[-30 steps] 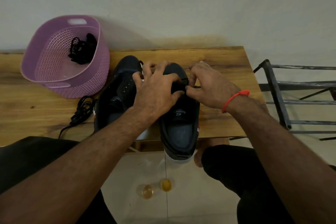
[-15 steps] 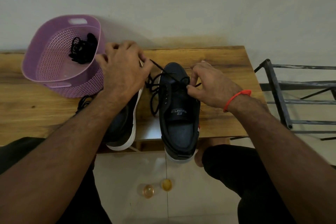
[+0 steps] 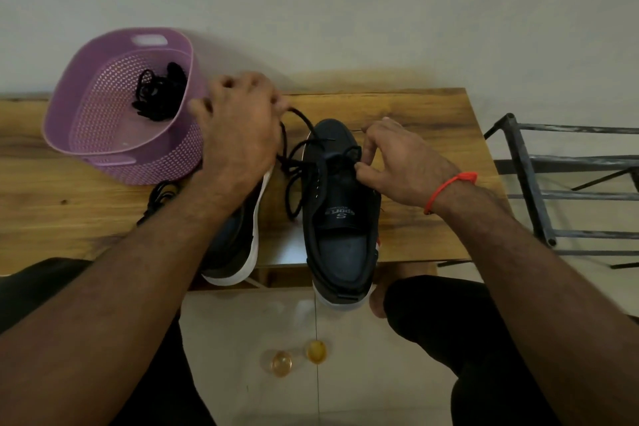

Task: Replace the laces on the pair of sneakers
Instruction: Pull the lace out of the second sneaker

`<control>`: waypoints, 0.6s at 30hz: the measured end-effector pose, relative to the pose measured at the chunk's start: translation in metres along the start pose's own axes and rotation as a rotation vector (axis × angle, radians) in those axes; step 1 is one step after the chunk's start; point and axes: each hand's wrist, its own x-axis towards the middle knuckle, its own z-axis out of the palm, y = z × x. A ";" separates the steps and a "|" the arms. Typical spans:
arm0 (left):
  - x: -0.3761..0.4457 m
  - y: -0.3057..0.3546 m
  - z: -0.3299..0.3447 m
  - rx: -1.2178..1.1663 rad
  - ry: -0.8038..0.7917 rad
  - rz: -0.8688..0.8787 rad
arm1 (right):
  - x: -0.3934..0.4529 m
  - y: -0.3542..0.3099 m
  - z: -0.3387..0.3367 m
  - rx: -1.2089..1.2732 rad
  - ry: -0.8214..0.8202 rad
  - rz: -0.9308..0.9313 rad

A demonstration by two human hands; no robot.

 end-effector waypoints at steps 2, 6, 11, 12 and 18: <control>0.005 -0.014 -0.003 -0.062 0.038 -0.055 | 0.000 0.000 0.001 -0.001 -0.001 0.006; -0.008 0.002 0.001 -0.175 -0.225 -0.002 | 0.001 -0.002 0.001 -0.015 0.009 -0.003; -0.028 0.016 0.012 -0.060 -0.516 0.100 | 0.000 -0.005 0.001 -0.007 0.012 0.001; -0.025 0.011 0.010 -0.052 -0.500 0.072 | 0.000 -0.004 0.001 0.003 0.010 0.010; -0.020 -0.012 0.004 -0.002 -0.502 -0.001 | 0.003 0.004 -0.009 0.073 -0.108 0.102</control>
